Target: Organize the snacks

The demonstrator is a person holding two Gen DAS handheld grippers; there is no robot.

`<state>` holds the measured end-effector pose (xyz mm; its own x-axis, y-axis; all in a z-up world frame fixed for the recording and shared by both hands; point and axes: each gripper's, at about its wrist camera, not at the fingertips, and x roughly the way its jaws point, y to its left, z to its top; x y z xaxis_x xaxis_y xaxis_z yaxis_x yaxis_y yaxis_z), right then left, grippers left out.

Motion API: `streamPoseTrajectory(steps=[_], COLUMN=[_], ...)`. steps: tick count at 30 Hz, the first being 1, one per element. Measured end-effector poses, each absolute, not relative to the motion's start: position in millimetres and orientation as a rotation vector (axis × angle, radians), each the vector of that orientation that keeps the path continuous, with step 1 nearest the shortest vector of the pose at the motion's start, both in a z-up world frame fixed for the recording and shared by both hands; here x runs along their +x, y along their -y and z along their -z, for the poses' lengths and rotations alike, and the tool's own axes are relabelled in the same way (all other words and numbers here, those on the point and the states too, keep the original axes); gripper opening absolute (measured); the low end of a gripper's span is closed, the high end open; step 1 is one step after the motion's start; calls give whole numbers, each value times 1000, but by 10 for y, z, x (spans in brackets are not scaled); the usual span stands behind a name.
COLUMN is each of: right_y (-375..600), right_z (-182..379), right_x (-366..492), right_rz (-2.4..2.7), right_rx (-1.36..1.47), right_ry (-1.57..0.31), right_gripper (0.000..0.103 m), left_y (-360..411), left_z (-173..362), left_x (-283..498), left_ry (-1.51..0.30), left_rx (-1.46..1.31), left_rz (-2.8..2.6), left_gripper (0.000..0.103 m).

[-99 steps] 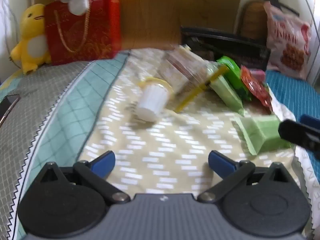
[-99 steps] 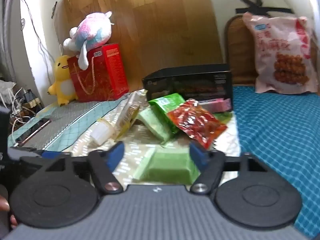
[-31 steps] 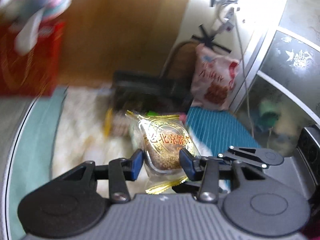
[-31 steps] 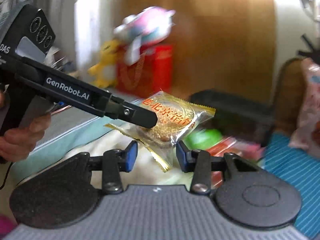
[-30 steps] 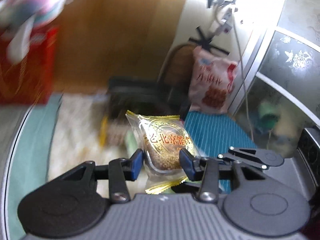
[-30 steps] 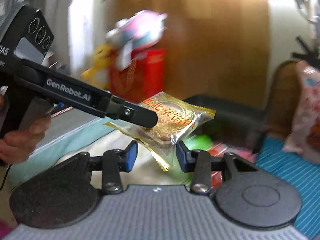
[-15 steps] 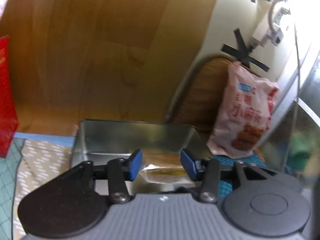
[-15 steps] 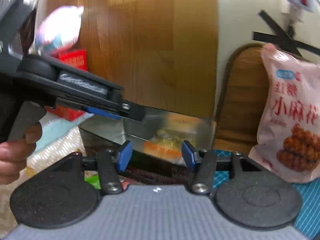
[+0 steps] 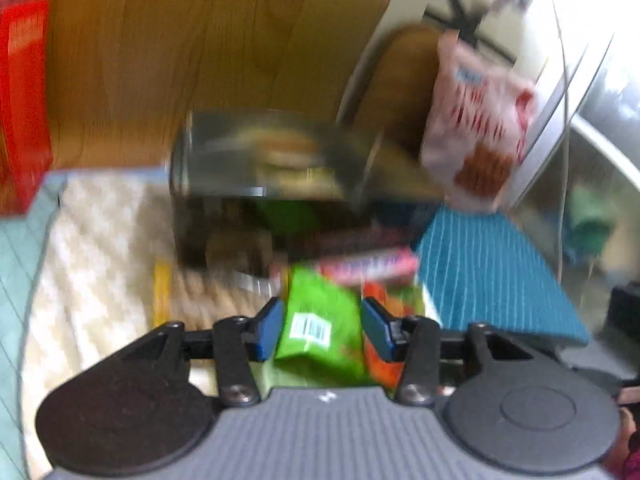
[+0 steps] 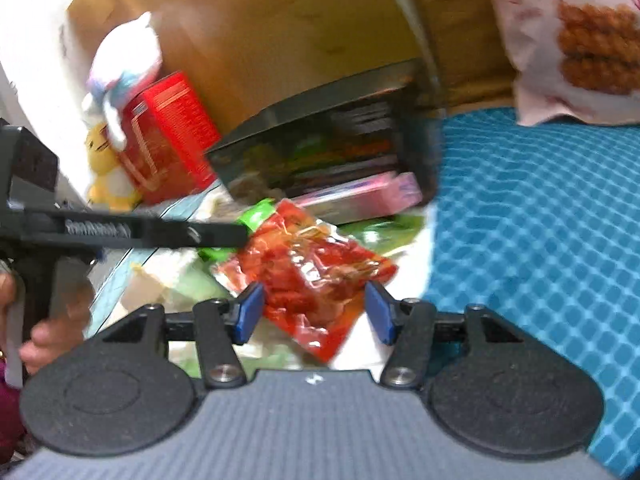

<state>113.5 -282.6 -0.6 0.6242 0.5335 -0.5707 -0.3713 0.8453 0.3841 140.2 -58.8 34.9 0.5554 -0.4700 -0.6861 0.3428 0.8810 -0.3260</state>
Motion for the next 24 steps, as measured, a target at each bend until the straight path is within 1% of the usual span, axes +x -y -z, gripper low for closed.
streamPoseTrajectory(steps=[3,4,5,8,10,12,15,19,21,22,23,24], right_y=[2562,2464,2363,2193,2124,2161,2348,2694,2805,2864,2928,2937], right_z=[-58,-72,-83,-87,-127,-208,-433,-496,-405,-349,-307,-231], right_x=[985,893,816,622,519,459,509,953,1224,1317,1381,1479], right_rz=[-602,-599,-607,-696,-789,-860,-773,-535,-415,-379,-355,-338], right_rx=[178,127,76,31,18,32,38,190,232,248,265,293], right_ry=[-719,-702,-694,-711,-734,-739,-635,-594,-603,-615,-634,-662], right_gripper=[59,59,59,60,59,58,58,58,56,56,49,44], left_y=[601,589,570,413,256,131,-47,-257,-281,-273,-246,-217], left_z=[-261,-256,-270,-268,-232,-225,-335,-567,-633,-646,-645,-619], left_x=[1197,1085,981,720,553,380,210,394,637,784,940,1083], left_ry=[-873,-861,-844,-841,-878,-887,-858,-791,-768,-756,-744,-736], left_rx=[-175,-175,-160,-187,-243,-247,-236,-270,-309,-317,-310,-299], left_rz=[537,535,512,507,524,533,538,442,400,377,344,306], left_gripper=[40,35,34,35,35,38,43,45,49,57,67,70])
